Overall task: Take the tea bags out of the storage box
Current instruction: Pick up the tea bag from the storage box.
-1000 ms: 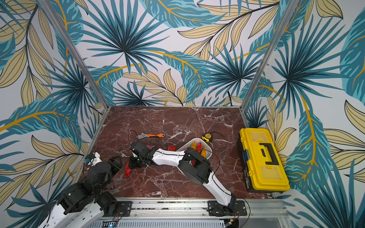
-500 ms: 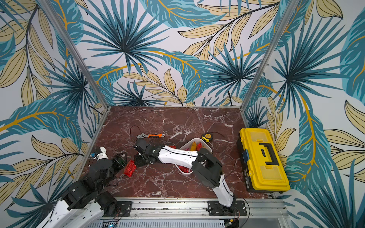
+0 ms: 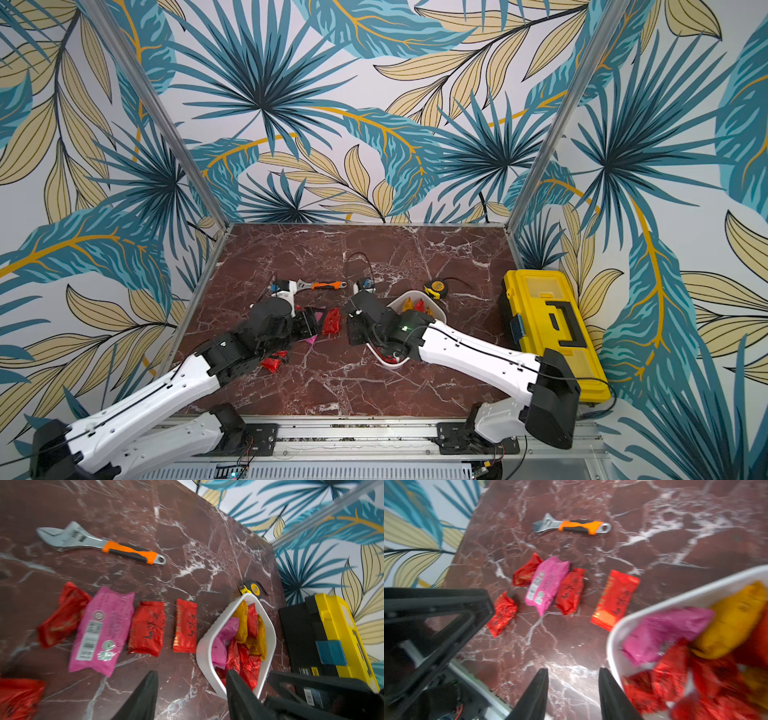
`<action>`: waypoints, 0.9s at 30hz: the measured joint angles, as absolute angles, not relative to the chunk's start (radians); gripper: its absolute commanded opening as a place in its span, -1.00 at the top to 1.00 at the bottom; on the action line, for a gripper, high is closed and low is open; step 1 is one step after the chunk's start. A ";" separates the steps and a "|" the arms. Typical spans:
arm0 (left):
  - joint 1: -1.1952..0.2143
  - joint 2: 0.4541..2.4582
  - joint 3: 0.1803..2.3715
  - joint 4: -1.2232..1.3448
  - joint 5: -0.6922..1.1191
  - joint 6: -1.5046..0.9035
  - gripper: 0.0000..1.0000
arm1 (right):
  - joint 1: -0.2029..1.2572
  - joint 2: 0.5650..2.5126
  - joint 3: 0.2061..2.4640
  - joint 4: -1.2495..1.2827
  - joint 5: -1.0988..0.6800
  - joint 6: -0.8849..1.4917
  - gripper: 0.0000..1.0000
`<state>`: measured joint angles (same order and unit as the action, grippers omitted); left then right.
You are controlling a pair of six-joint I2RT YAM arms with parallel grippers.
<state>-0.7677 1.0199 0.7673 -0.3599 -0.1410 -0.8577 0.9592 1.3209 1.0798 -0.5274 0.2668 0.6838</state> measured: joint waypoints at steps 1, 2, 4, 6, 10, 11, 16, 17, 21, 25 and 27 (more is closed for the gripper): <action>-0.793 1.071 0.794 -0.345 -0.136 -0.847 -0.19 | 0.930 1.273 1.046 -0.546 0.285 0.695 0.09; -0.811 1.110 0.813 -0.332 -0.134 -0.839 -0.19 | 0.907 1.235 1.021 -0.560 0.297 0.703 0.09; -0.854 1.206 0.857 -0.306 -0.131 -0.819 -0.22 | 0.851 1.145 0.966 -0.587 0.322 0.716 0.09; -0.886 1.293 0.904 -0.287 -0.126 -0.801 -0.23 | 0.802 1.063 0.925 -0.619 0.339 0.726 0.09; -0.937 1.481 1.033 -0.265 -0.104 -0.763 -0.25 | 0.749 0.937 0.870 -0.665 0.382 0.726 0.09; -0.946 1.525 1.072 -0.266 -0.099 -0.753 -0.25 | 0.747 0.915 0.863 -0.679 0.392 0.726 0.09; -0.968 1.714 1.253 -0.267 -0.062 -0.718 -0.28 | 0.746 0.826 0.842 -0.725 0.445 0.725 0.08; -0.969 1.743 1.282 -0.273 -0.057 -0.710 -0.29 | 0.746 0.812 0.835 -0.732 0.452 0.725 0.08; -0.969 1.855 1.407 -0.320 -0.042 -0.681 -0.29 | 0.746 0.754 0.810 -0.761 0.478 0.725 0.08; -0.968 1.950 1.526 -0.390 -0.052 -0.651 -0.26 | 0.746 0.734 0.809 -0.773 0.487 0.725 0.08; -0.965 1.988 1.568 -0.421 -0.061 -0.639 -0.24 | 0.746 0.730 0.809 -0.781 0.487 0.725 0.08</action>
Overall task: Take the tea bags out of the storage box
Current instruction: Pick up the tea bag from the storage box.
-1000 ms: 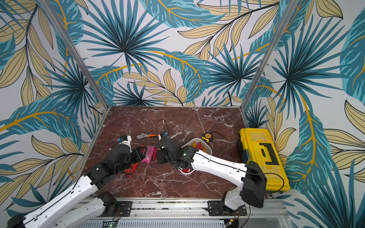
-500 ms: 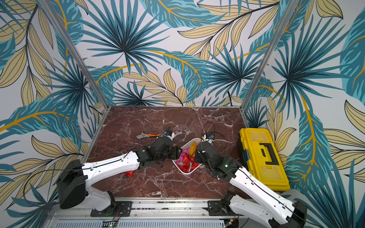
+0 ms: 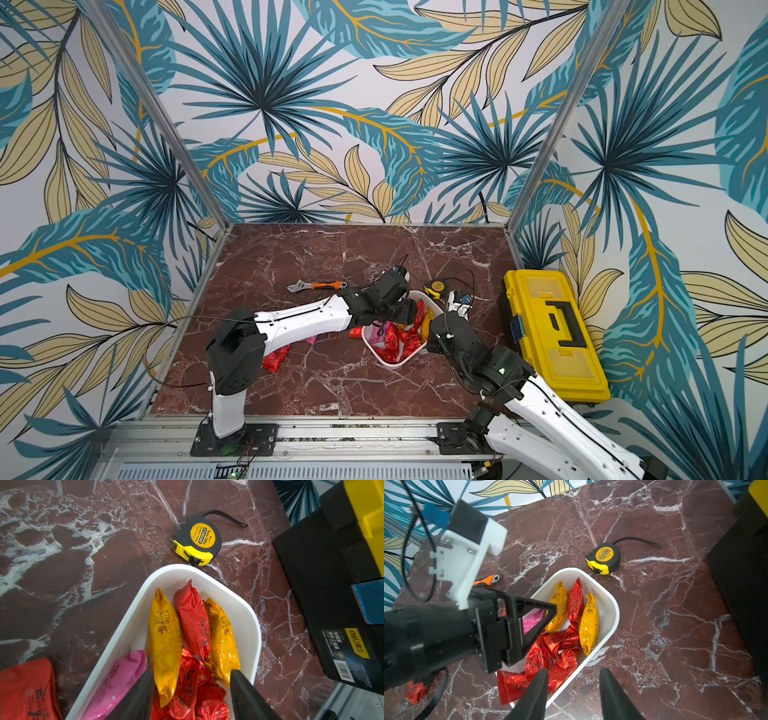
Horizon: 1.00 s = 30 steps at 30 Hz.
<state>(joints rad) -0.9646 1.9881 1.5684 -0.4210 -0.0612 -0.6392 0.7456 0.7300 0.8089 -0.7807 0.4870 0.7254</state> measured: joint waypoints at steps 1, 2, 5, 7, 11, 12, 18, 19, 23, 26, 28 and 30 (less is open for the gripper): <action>-0.962 2.007 1.590 -0.442 -0.064 -0.635 -0.23 | 0.746 0.728 0.809 -0.785 0.487 0.725 0.08; -0.960 2.022 1.605 -0.453 -0.066 -0.633 -0.21 | 0.746 0.725 0.807 -0.786 0.487 0.725 0.08; -0.954 2.063 1.628 -0.478 -0.067 -0.626 -0.18 | 0.746 0.714 0.802 -0.792 0.487 0.726 0.08; -0.950 2.088 1.634 -0.495 -0.065 -0.625 -0.13 | 0.746 0.704 0.800 -0.797 0.487 0.726 0.08; -0.942 2.128 1.655 -0.499 -0.041 -0.626 0.02 | 0.746 0.687 0.800 -0.808 0.486 0.726 0.08; -0.941 2.135 1.665 -0.500 -0.039 -0.630 0.09 | 0.746 0.683 0.800 -0.811 0.486 0.726 0.08; -0.933 2.158 1.690 -0.506 -0.036 -0.641 0.49 | 0.746 0.666 0.800 -0.827 0.486 0.726 0.08; -0.932 2.159 1.690 -0.507 -0.036 -0.641 0.53 | 0.746 0.664 0.800 -0.830 0.486 0.726 0.08; -0.928 2.159 1.690 -0.511 -0.037 -0.640 0.71 | 0.746 0.661 0.800 -0.841 0.487 0.726 0.07; -0.927 2.158 1.690 -0.514 -0.037 -0.636 0.77 | 0.746 0.661 0.800 -0.845 0.487 0.726 0.08; -0.928 2.158 1.690 -0.514 -0.036 -0.636 0.78 | 0.746 0.661 0.800 -0.845 0.486 0.726 0.07; -0.928 2.151 1.690 -0.514 -0.035 -0.636 0.80 | 0.746 0.661 0.800 -0.846 0.486 0.726 0.07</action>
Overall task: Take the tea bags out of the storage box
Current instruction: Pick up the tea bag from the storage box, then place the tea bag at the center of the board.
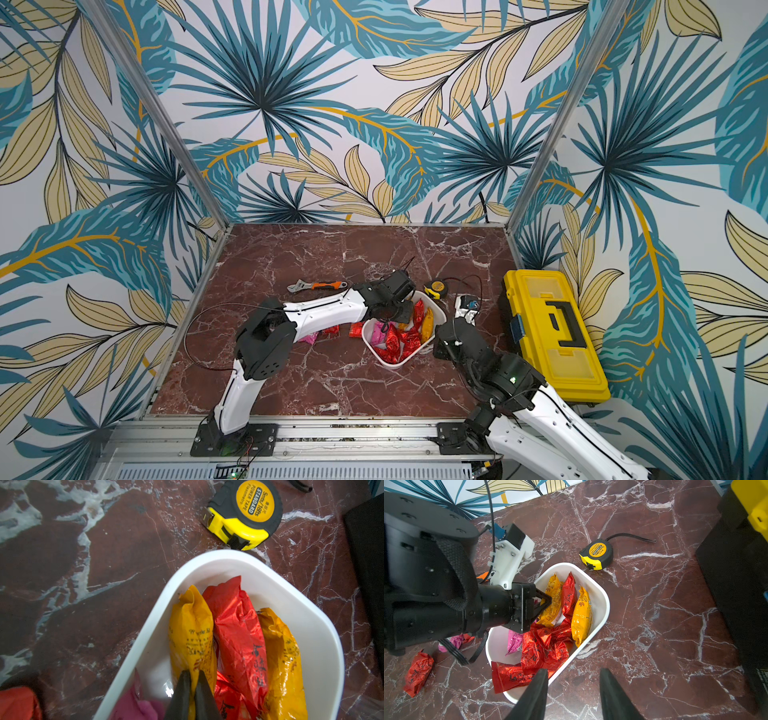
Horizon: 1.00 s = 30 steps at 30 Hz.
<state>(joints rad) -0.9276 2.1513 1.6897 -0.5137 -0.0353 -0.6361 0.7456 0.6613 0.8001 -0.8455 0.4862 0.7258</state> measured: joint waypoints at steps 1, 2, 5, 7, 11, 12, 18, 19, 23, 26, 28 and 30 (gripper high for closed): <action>-0.928 2.145 1.690 -0.513 -0.033 -0.636 0.80 | 0.746 0.661 0.800 -0.846 0.486 0.726 0.07; -0.928 2.135 1.689 -0.513 -0.031 -0.636 0.80 | 0.746 0.662 0.800 -0.847 0.486 0.726 0.07; -0.928 2.071 1.681 -0.498 -0.019 -0.637 0.81 | 0.746 0.671 0.800 -0.847 0.486 0.726 0.07; -0.928 2.003 1.657 -0.475 -0.013 -0.640 0.81 | 0.746 0.678 0.800 -0.847 0.485 0.726 0.07; -0.928 1.843 1.583 -0.418 -0.010 -0.653 0.82 | 0.746 0.684 0.800 -0.847 0.477 0.726 0.07; -0.928 1.813 1.563 -0.408 -0.011 -0.657 0.82 | 0.746 0.684 0.800 -0.847 0.474 0.726 0.07; -0.928 1.604 1.313 -0.382 -0.047 -0.712 0.82 | 0.746 0.701 0.800 -0.845 0.456 0.727 0.07; -0.929 1.568 1.264 -0.385 -0.057 -0.725 0.82 | 0.746 0.710 0.800 -0.842 0.450 0.727 0.07; -0.932 1.414 1.086 -0.424 -0.106 -0.783 0.83 | 0.746 0.750 0.786 -0.810 0.416 0.733 0.07; -0.936 1.283 0.971 -0.465 -0.150 -0.833 0.83 | 0.746 0.791 0.778 -0.776 0.384 0.733 0.07; -0.937 1.206 0.912 -0.502 -0.178 -0.864 0.83 | 0.746 0.823 0.777 -0.750 0.362 0.733 0.07; -0.937 1.136 0.857 -0.540 -0.205 -0.890 0.83 | 0.746 0.856 0.777 -0.722 0.343 0.733 0.07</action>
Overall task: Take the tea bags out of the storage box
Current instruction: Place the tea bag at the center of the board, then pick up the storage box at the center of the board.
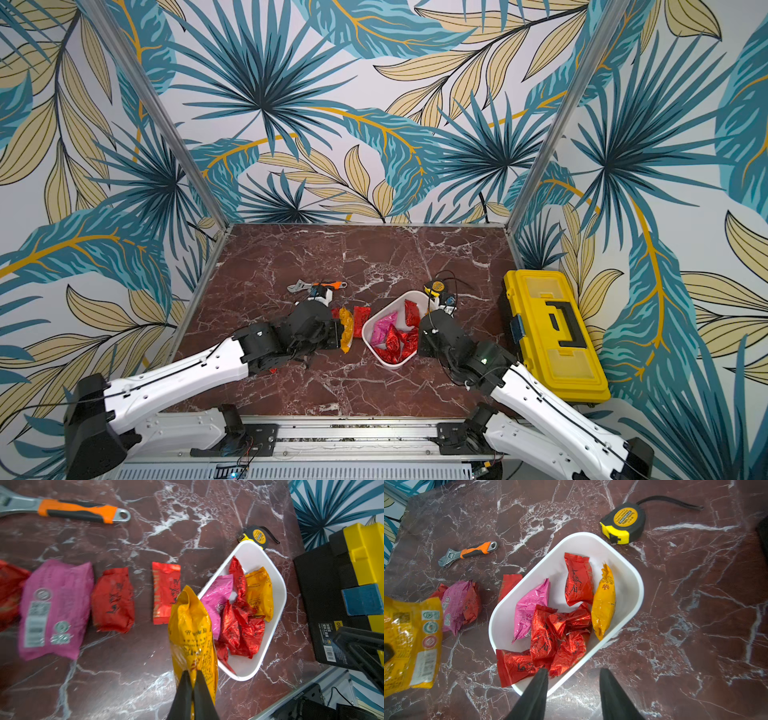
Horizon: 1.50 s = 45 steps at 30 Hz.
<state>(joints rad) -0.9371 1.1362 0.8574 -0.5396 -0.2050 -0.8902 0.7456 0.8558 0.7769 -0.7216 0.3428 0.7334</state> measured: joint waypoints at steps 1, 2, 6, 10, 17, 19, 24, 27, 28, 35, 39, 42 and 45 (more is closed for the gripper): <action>-0.937 1.105 0.830 -0.558 -0.219 -0.905 0.83 | 0.746 0.874 0.777 -0.706 0.332 0.733 0.07; -0.937 1.079 0.804 -0.576 -0.231 -0.915 0.83 | 0.746 0.892 0.776 -0.690 0.322 0.734 0.07; -0.926 1.027 0.723 -0.655 -0.276 -0.958 0.85 | 0.746 0.943 0.770 -0.639 0.291 0.749 0.07; -0.908 0.988 0.638 -0.697 -0.306 -0.994 0.82 | 0.746 0.950 0.737 -0.588 0.276 0.775 0.07; -0.859 0.967 0.558 -0.696 -0.315 -0.994 0.17 | 0.746 1.001 0.721 -0.544 0.257 0.809 0.07; -0.848 0.968 0.554 -0.693 -0.317 -0.987 -0.07 | 0.746 1.021 0.721 -0.537 0.247 0.812 0.07; -0.844 0.954 0.559 -0.697 -0.325 -0.967 -0.32 | 0.746 1.084 0.728 -0.528 0.217 0.811 0.06; -0.843 0.928 0.591 -0.703 -0.329 -0.944 -0.33 | 0.743 1.131 0.751 -0.542 0.216 0.817 0.06; -0.843 0.921 0.612 -0.700 -0.329 -0.933 -0.33 | 0.737 1.146 0.762 -0.552 0.218 0.827 0.06; -0.843 0.958 0.748 -0.560 -0.303 -0.860 -0.33 | 0.602 1.161 0.773 -0.639 0.219 0.936 0.06; -0.843 1.050 0.791 -0.478 -0.272 -0.823 -0.34 | 0.517 1.128 0.772 -0.694 0.215 0.968 0.01; -0.843 1.113 0.809 -0.426 -0.241 -0.805 -0.33 | 0.458 1.094 0.770 -0.731 0.213 0.981 0.00; -0.843 1.170 0.823 -0.377 -0.199 -0.793 -0.32 | 0.376 1.079 0.762 -0.752 0.200 0.984 0.01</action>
